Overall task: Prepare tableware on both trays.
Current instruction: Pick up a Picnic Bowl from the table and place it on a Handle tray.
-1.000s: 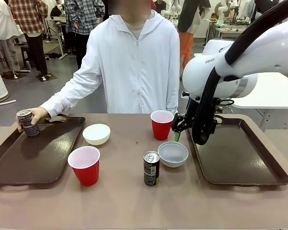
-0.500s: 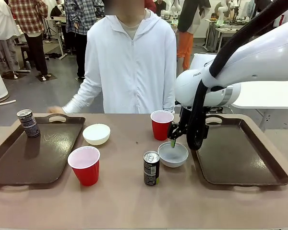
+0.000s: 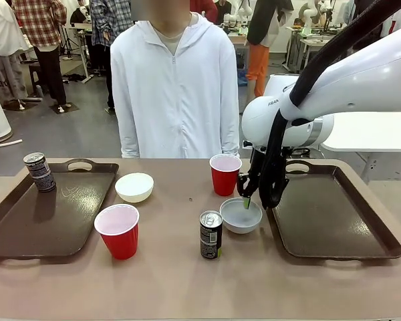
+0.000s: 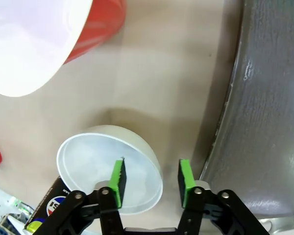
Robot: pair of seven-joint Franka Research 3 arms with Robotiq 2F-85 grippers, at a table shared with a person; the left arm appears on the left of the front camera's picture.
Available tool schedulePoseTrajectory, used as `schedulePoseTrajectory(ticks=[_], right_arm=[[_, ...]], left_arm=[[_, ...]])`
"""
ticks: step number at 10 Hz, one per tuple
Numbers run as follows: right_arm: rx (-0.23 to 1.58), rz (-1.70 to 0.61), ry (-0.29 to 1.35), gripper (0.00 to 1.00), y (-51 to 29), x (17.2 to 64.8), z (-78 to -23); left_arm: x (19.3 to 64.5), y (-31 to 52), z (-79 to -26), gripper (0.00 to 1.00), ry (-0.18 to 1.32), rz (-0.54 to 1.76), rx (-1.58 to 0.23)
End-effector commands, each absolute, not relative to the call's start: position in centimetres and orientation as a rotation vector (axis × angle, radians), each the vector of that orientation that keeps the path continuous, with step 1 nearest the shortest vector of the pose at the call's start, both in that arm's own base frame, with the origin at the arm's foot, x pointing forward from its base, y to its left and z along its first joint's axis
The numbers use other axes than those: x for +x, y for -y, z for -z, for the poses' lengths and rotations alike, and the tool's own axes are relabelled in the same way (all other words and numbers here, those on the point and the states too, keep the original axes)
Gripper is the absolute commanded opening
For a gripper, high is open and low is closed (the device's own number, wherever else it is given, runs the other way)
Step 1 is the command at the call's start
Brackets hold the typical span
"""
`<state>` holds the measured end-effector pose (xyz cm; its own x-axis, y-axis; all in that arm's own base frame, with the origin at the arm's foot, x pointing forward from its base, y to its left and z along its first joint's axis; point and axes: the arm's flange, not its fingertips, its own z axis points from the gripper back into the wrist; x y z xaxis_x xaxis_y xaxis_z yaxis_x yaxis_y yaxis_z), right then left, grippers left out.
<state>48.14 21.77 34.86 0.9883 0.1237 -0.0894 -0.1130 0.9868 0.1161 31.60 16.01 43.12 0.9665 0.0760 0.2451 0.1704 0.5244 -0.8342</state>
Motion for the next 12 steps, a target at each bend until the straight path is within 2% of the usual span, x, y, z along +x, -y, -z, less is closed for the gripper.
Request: schedulePoseTrajectory(ticks=[1, 2, 3, 7, 8, 12], right_arm=[[0.105, -0.119, -0.115, 0.16, -21.7, 48.5, -35.0], [0.133, -0.123, -0.127, 0.05, -21.6, 48.5, -35.1], [0.145, -0.122, -0.132, 0.00, -21.5, 48.6, -35.0], [0.164, -0.137, -0.137, 0.00, -21.6, 48.2, -35.6], [0.167, -0.153, -0.193, 0.00, -21.4, 47.5, -36.7], [0.089, -0.196, -0.160, 0.00, -21.3, 40.9, -47.0]], left_arm=[[31.6, -16.2, -43.3, 1.00, 0.280, 0.063, -1.037], [31.6, -16.2, -43.3, 1.00, 0.280, 0.063, -1.037], [31.6, -16.2, -43.3, 1.00, 0.280, 0.063, -1.037], [31.6, -16.2, -43.3, 1.00, 0.280, 0.063, -1.037], [31.6, -16.2, -43.3, 1.00, 0.280, 0.063, -1.037], [31.6, -16.2, -43.3, 1.00, 0.280, 0.063, -1.037]])
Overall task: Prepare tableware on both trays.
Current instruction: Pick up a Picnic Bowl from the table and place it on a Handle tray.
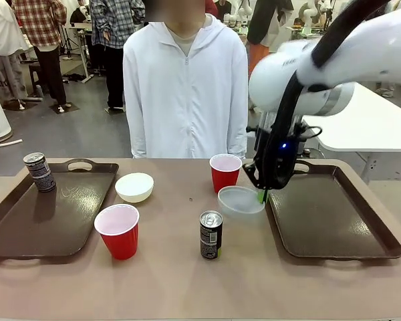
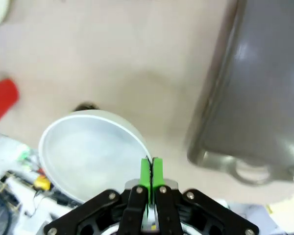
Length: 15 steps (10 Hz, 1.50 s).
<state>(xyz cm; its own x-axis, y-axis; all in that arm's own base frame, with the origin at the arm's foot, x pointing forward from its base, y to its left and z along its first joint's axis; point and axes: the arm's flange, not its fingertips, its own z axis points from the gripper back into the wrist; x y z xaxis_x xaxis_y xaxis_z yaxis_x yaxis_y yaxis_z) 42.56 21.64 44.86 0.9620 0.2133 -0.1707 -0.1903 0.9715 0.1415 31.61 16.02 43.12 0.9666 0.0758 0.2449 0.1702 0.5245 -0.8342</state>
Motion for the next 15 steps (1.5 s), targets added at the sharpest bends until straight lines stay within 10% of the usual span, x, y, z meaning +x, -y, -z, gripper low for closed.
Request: schedulePoseTrajectory(ticks=[1, 9, 15], right_arm=[[0.056, -0.168, -0.150, 0.00, -20.6, 39.7, -48.8], [0.061, 0.036, -0.026, 0.00, -0.8, 40.1, -48.5], [0.010, 0.071, -0.015, 0.00, -0.8, 43.8, -44.3]], left_arm=[[31.6, -16.2, -43.3, 1.00, 0.280, 0.063, -1.037], [31.6, -16.2, -43.3, 1.00, 0.280, 0.063, -1.037], [31.6, -16.2, -43.3, 1.00, 0.280, 0.063, -1.037]])
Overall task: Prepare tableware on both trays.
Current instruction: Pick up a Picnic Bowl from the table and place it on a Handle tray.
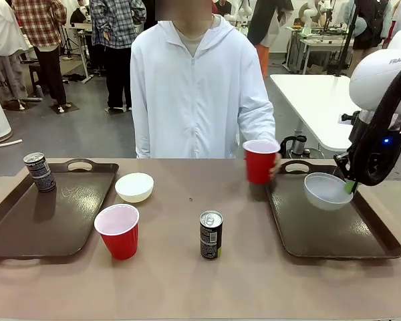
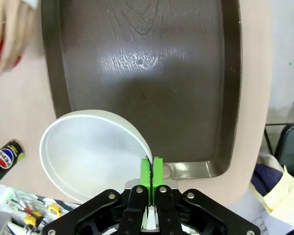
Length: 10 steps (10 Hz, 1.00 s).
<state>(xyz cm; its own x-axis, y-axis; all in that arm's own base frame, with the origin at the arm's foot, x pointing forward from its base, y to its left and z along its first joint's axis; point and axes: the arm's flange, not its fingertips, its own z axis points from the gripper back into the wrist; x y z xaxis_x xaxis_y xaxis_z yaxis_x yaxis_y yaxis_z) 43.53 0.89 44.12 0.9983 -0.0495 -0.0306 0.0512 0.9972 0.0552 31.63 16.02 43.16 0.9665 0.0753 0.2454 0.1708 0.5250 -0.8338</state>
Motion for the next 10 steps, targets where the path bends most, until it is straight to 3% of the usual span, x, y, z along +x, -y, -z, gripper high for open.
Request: schedulePoseTrajectory(ticks=[1, 2, 4, 5, 10], right_arm=[[0.002, 0.077, -0.020, 0.00, -1.1, 44.7, -43.3], [0.039, 0.067, -0.152, 0.00, -2.4, 39.6, -44.0], [0.068, 0.028, -0.186, 0.00, -2.4, 37.1, -44.9], [0.087, 0.019, -0.235, 0.00, -1.9, 33.1, -46.6], [0.104, 0.052, -0.272, 0.00, -1.2, 33.5, -46.8]], left_arm=[[31.6, -16.2, -43.3, 1.00, 0.280, 0.063, -1.037], [31.6, -16.2, -43.3, 1.00, 0.280, 0.063, -1.037], [31.6, -16.2, -43.3, 1.00, 0.280, 0.063, -1.037], [31.6, -16.2, -43.3, 1.00, 0.280, 0.063, -1.037], [31.6, -16.2, -43.3, 1.00, 0.280, 0.063, -1.037]])
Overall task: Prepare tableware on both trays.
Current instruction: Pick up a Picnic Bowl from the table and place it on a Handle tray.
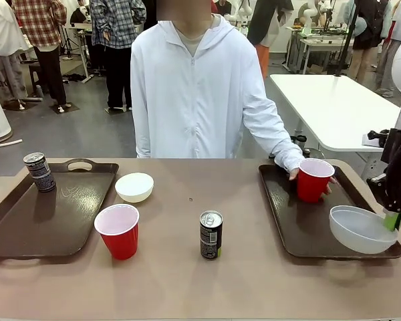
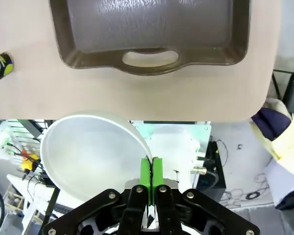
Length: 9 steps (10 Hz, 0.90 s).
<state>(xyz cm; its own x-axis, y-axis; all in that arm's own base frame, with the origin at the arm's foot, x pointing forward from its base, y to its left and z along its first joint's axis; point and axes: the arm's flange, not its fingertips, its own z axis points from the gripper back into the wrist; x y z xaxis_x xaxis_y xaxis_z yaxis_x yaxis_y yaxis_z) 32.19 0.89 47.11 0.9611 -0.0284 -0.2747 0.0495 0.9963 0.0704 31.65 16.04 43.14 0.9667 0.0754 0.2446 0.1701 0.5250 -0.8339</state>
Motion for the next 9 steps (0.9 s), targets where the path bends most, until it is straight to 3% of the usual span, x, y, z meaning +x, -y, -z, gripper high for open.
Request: schedulePoseTrajectory(ticks=[1, 5, 9], right_arm=[[0.115, 0.052, -0.242, 0.00, -1.3, 34.4, -46.8], [0.082, 0.106, -0.064, 0.00, -2.1, 41.1, -43.8], [0.067, 0.107, -0.070, 0.00, -2.4, 44.4, -39.6]], left_arm=[[31.6, -16.2, -43.3, 1.00, 0.280, 0.063, -1.037], [31.6, -16.2, -43.3, 1.00, 0.280, 0.063, -1.037], [31.6, -16.2, -43.3, 1.00, 0.280, 0.063, -1.037]])
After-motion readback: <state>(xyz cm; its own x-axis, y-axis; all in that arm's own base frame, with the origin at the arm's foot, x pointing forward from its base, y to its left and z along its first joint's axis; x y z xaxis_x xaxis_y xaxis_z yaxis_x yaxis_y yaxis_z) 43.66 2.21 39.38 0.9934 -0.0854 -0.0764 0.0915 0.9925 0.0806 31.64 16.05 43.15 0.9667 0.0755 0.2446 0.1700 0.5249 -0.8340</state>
